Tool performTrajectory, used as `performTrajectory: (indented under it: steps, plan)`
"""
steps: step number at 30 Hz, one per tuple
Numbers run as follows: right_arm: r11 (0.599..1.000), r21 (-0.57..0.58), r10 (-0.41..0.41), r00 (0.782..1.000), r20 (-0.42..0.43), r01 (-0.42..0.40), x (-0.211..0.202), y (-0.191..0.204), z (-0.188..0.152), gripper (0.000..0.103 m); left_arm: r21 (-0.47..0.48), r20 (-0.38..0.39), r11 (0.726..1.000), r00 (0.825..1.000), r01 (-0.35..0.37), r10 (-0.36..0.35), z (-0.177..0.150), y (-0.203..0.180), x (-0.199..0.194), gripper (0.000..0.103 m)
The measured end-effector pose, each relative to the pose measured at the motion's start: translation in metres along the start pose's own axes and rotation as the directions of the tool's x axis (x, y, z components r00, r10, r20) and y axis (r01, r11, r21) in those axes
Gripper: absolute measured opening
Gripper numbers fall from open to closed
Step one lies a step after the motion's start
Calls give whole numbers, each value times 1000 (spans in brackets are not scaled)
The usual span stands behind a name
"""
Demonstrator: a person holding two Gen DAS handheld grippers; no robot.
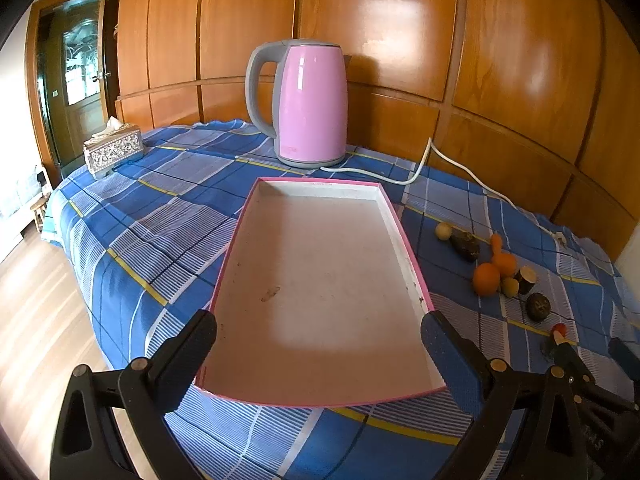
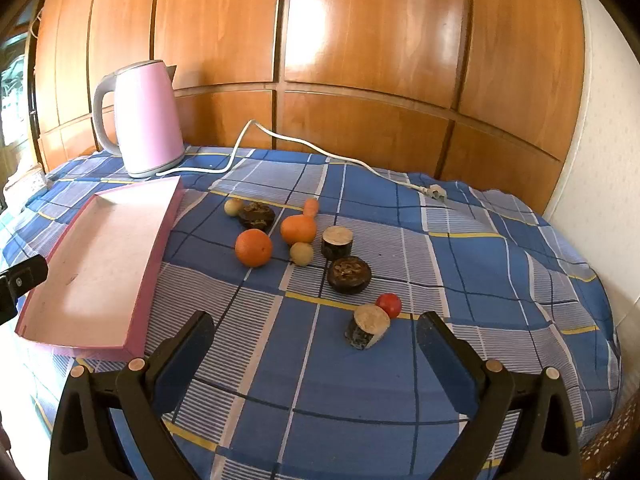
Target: Organize fruits
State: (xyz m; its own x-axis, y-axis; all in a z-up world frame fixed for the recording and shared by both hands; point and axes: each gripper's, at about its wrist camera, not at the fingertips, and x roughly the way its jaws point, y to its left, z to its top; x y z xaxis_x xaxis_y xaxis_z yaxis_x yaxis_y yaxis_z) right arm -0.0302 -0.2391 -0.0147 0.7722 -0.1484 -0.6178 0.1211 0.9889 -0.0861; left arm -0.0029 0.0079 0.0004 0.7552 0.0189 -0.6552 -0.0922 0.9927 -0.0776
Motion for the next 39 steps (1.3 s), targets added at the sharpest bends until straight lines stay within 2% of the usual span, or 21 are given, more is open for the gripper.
performTrajectory:
  steps: [39]
  plan:
    - [999,31,7,1000,-2,-7,5,-7,-3,103,29,2,999,999,34,-34,-2,-12,-2,103]
